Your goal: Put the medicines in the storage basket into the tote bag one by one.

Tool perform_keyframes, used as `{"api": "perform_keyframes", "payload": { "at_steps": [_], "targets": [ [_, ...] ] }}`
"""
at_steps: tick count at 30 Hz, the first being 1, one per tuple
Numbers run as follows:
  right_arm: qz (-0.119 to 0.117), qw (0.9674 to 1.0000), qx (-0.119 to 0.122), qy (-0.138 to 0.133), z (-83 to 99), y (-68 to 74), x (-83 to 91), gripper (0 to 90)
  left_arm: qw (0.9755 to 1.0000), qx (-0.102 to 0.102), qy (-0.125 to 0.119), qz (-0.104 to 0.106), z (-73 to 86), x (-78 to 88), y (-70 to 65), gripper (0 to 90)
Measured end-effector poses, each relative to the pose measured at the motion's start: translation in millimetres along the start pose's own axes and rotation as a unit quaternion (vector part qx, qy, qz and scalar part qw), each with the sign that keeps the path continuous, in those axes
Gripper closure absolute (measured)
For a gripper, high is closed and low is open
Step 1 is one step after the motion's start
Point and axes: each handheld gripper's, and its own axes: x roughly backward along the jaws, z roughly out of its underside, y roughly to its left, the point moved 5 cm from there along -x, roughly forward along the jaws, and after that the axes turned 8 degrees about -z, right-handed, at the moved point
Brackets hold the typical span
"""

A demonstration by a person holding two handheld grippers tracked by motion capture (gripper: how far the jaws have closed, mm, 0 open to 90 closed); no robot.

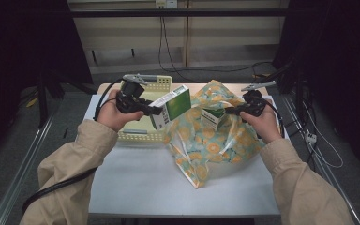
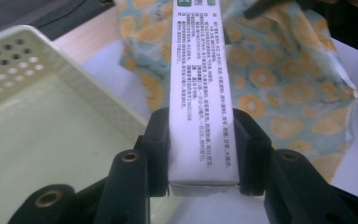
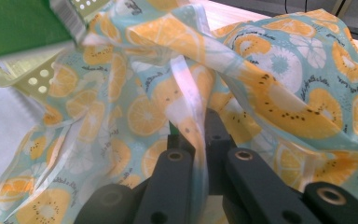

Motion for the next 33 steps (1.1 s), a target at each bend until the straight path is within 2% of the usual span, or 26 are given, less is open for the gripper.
{"api": "perform_keyframes", "payload": {
  "at_steps": [6, 8, 11, 12, 14, 15, 16, 17, 18, 19, 22, 24, 26, 27, 30, 31, 32, 33],
  "targets": [
    [0.004, 1.0, -0.001, -0.004, -1.1, -0.4, 4.6, 90.0, 0.999, -0.026, 0.005, 0.035, 4.0, -15.7, -29.0, 63.2],
    [0.005, 1.0, 0.0, -0.005, -1.5, 0.1, 4.9, 90.0, 0.9984, -0.037, 0.014, 0.041, 7.3, -23.8, -36.4, 63.2],
    [0.004, 1.0, 0.002, -0.005, -2.7, 2.0, 4.5, 90.0, 0.9979, -0.034, 0.02, 0.051, 12.0, -37.6, -47.4, 63.2],
    [0.004, 1.0, 0.004, -0.005, -3.3, 3.1, 4.4, 90.0, 0.9974, -0.042, 0.023, 0.054, 13.0, -41.1, -49.0, 63.2],
    [0.003, 1.0, 0.007, -0.006, -4.4, 4.6, 4.7, 90.0, 0.9969, -0.048, 0.032, 0.054, 15.3, -50.3, -53.1, 63.2],
    [0.002, 1.0, 0.007, -0.007, -4.7, 5.1, 4.9, 90.0, 0.9971, -0.041, 0.029, 0.057, 15.7, -55.3, -56.0, 63.2],
    [0.002, 1.0, 0.007, -0.007, -5.1, 5.6, 5.4, 90.0, 0.9973, -0.05, 0.037, 0.039, 16.2, -59.2, -56.9, 63.2],
    [0.001, 1.0, 0.006, -0.007, -5.4, 6.0, 5.7, 90.0, 0.9967, -0.044, 0.03, 0.061, 16.2, -65.3, -60.6, 63.2],
    [0.003, 0.9999, 0.008, -0.006, -5.5, 6.2, 6.2, 90.0, 0.9971, -0.047, 0.037, 0.046, 16.2, -68.9, -62.6, 63.2],
    [0.003, 1.0, 0.007, -0.006, -5.8, 6.5, 6.7, 90.0, 0.9961, -0.05, 0.037, 0.062, 16.3, -73.6, -65.6, 63.2],
    [0.003, 0.9999, 0.009, -0.009, -6.6, 6.6, 7.9, 90.0, 0.9956, -0.051, 0.034, 0.071, 15.0, -84.5, -73.4, 63.2],
    [0.003, 0.9999, 0.01, -0.008, -6.5, 6.8, 8.1, 90.0, 0.9956, -0.053, 0.033, 0.069, 13.2, -92.1, -77.6, 63.2],
    [0.003, 0.9999, 0.01, -0.008, -6.3, 6.8, 8.4, 90.0, 0.9965, -0.05, 0.035, 0.057, 11.5, -97.9, -80.8, 63.2],
    [0.003, 0.9999, 0.01, -0.008, -6.4, 6.7, 8.7, 90.0, 0.9958, -0.046, 0.03, 0.073, 10.7, -101.8, -82.9, 63.2],
    [0.002, 0.9999, 0.01, -0.01, -6.7, 6.7, 9.5, 90.0, 0.9954, -0.053, 0.037, 0.071, 9.0, -110.6, -87.5, 63.2],
    [0.001, 0.9999, 0.009, -0.01, -6.7, 6.8, 9.7, 90.0, 0.9962, -0.054, 0.043, 0.053, 8.1, -112.3, -88.9, 63.2],
    [0.001, 0.9999, 0.01, -0.01, -6.5, 6.5, 10.0, 90.0, 0.9955, -0.052, 0.035, 0.071, 7.0, -115.7, -90.8, 63.2],
    [0.002, 0.9999, 0.009, -0.01, -6.4, 6.3, 10.2, 90.0, 0.9957, -0.056, 0.036, 0.065, 6.0, -118.0, -91.1, 63.2]
  ]
}}
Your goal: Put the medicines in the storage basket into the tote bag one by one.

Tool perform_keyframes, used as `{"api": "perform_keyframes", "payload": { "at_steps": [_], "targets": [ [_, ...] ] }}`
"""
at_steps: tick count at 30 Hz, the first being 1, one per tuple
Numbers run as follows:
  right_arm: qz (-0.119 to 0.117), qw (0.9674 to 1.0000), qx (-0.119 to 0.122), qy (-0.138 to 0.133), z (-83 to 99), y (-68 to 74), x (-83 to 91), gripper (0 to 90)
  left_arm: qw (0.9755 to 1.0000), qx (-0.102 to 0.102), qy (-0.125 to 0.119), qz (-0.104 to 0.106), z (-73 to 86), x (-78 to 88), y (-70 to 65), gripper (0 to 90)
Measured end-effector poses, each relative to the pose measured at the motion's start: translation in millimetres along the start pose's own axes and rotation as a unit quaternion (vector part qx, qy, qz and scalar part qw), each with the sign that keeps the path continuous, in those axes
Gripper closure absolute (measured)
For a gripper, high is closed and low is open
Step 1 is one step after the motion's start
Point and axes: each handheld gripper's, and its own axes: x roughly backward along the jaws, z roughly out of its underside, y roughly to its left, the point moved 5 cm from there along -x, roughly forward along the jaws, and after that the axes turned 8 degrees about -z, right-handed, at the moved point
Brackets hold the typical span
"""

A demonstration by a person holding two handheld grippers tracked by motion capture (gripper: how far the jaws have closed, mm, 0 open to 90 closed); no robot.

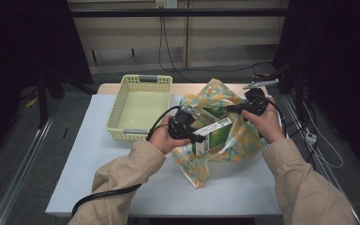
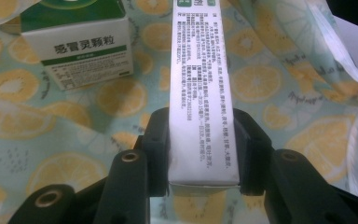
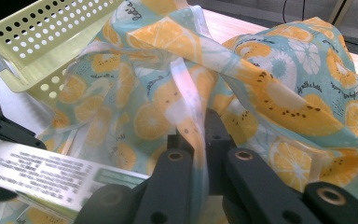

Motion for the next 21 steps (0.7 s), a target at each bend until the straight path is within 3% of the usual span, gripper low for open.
{"api": "perform_keyframes", "payload": {
  "at_steps": [15, 21],
  "targets": [
    [-0.002, 1.0, 0.002, -0.004, -3.2, 2.3, 4.6, 90.0, 0.9994, 0.012, 0.0, -0.033, -17.7, -26.0, 4.4, 63.2],
    [-0.003, 1.0, 0.001, -0.007, -3.2, 0.9, 6.5, 90.0, 0.9993, 0.017, -0.001, -0.035, -26.2, -38.0, 4.8, 63.2]
  ]
}}
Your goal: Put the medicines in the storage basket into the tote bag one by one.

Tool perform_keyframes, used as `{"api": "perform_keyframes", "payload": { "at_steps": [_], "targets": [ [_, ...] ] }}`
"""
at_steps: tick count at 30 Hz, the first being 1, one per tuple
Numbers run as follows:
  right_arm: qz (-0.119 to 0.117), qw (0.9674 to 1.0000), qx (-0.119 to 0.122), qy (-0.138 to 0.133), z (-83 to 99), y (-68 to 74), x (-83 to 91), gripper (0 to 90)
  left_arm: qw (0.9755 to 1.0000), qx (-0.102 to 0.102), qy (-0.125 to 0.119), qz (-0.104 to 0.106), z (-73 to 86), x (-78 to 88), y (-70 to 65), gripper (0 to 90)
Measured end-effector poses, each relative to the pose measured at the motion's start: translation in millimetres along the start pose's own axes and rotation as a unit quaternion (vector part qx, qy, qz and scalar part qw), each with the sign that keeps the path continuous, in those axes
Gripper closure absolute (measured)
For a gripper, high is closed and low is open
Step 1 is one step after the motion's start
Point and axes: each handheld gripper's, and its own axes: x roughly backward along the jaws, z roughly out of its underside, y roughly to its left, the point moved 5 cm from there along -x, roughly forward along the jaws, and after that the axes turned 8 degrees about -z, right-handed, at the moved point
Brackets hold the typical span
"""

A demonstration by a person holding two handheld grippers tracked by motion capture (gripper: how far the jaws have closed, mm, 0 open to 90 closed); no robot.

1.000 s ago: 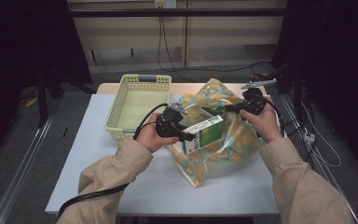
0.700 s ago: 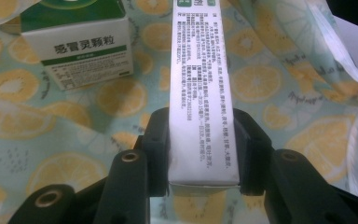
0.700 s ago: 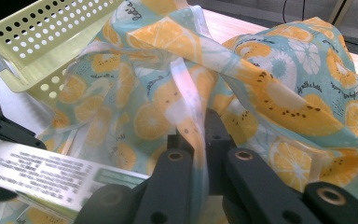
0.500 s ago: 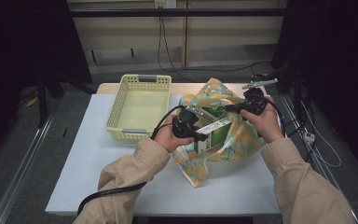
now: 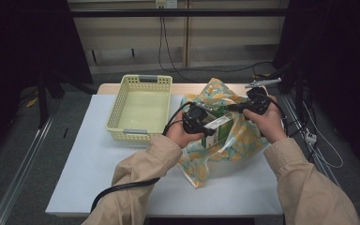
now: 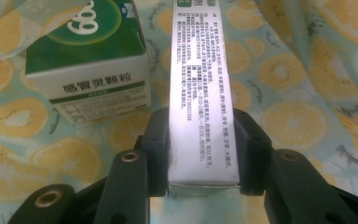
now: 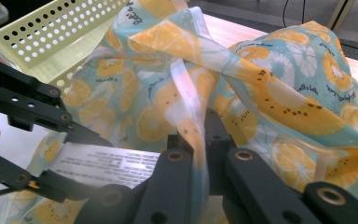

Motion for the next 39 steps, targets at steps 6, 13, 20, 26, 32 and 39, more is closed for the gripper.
{"api": "perform_keyframes", "payload": {
  "at_steps": [6, 13, 20, 26, 32, 39],
  "targets": [
    [-0.002, 1.0, -0.004, -0.002, 0.4, -2.4, 0.7, 90.0, 1.0, -0.001, 0.0, -0.004, -6.0, -10.9, -2.9, 63.2],
    [-0.003, 1.0, -0.003, -0.004, 0.0, -1.9, -1.4, 90.0, 0.9999, -0.005, 0.001, -0.012, -16.5, -18.6, -6.0, 63.2],
    [-0.005, 1.0, -0.001, -0.006, -0.7, -0.5, -2.3, 90.0, 0.9998, 0.007, -0.002, -0.016, -22.3, -28.7, -3.7, 63.2],
    [-0.005, 0.9999, -0.003, -0.008, -0.9, -0.8, -1.0, 90.0, 0.9991, 0.032, -0.02, -0.018, -26.3, -41.3, -0.3, 63.1],
    [-0.008, 0.9999, -0.003, -0.007, 0.4, -1.4, -3.0, 90.0, 0.9985, 0.036, -0.039, -0.012, -30.2, -50.1, -1.1, 62.2],
    [-0.01, 0.9999, -0.004, -0.004, 3.0, -0.4, -7.1, 90.0, 0.9981, 0.041, -0.045, -0.01, -25.6, -50.1, -2.5, 29.2]
  ]
}}
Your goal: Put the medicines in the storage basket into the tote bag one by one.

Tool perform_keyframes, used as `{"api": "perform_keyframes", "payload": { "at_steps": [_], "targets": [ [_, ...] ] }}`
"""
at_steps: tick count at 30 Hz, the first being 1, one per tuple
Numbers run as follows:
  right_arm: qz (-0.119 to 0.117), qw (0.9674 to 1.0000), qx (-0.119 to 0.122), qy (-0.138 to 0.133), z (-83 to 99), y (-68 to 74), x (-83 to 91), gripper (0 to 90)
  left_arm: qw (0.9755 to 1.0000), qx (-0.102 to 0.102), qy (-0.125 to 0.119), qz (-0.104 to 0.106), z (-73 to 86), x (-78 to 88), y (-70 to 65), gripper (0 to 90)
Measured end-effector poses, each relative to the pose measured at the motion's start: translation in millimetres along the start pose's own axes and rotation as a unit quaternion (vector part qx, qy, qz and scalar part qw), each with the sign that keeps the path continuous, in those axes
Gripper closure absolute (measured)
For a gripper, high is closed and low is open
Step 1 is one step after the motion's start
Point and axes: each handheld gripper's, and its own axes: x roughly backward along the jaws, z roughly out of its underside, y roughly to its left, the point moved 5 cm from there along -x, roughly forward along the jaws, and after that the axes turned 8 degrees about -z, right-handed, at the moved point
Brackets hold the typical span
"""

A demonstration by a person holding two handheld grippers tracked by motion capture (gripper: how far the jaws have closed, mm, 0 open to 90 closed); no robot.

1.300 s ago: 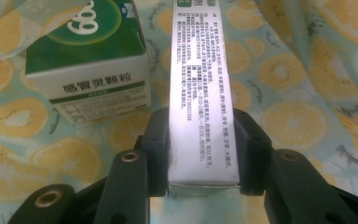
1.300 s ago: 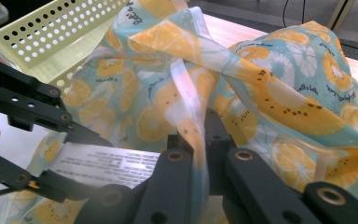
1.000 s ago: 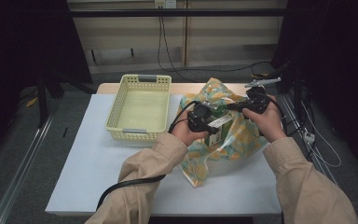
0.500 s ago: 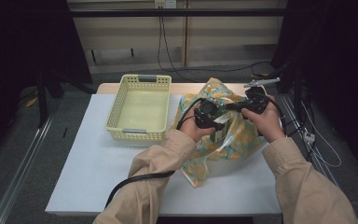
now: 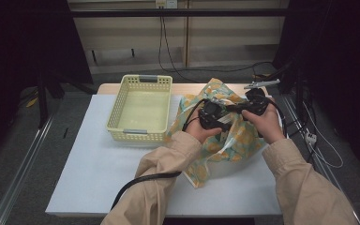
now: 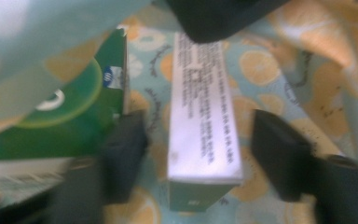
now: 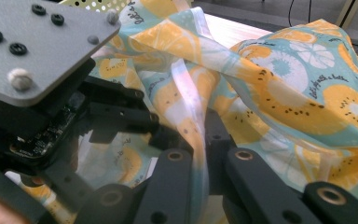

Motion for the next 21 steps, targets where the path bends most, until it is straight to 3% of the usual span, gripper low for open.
{"api": "perform_keyframes", "payload": {
  "at_steps": [4, 7, 14, 15, 16, 21],
  "targets": [
    [0.0, 1.0, 0.0, 0.0, 1.3, 0.9, 0.4, 90.0, 1.0, -0.006, 0.0, -0.003, 6.1, 12.5, 1.3, 22.8],
    [0.0, 1.0, -0.001, 0.002, 3.4, 0.9, 0.5, 90.0, 1.0, 0.005, 0.0, -0.002, 11.7, 28.5, 4.3, 17.8],
    [0.001, 1.0, 0.002, 0.004, 4.2, 3.8, -1.2, 90.0, 0.9998, 0.008, 0.002, -0.02, 31.4, 64.0, 15.2, 14.4],
    [0.0, 1.0, 0.003, 0.005, 4.2, 4.2, -1.4, 90.0, 0.9992, 0.006, 0.005, -0.04, 35.1, 67.5, 17.3, 14.2],
    [0.0, 1.0, 0.003, 0.005, 4.5, 4.4, -1.7, 90.0, 0.9995, 0.007, 0.005, -0.029, 39.0, 70.7, 19.0, 13.7],
    [-0.001, 1.0, 0.001, 0.003, 6.0, 4.5, -2.5, 90.0, 0.9989, 0.003, 0.021, -0.041, 58.5, 82.2, 24.8, 13.3]
  ]
}}
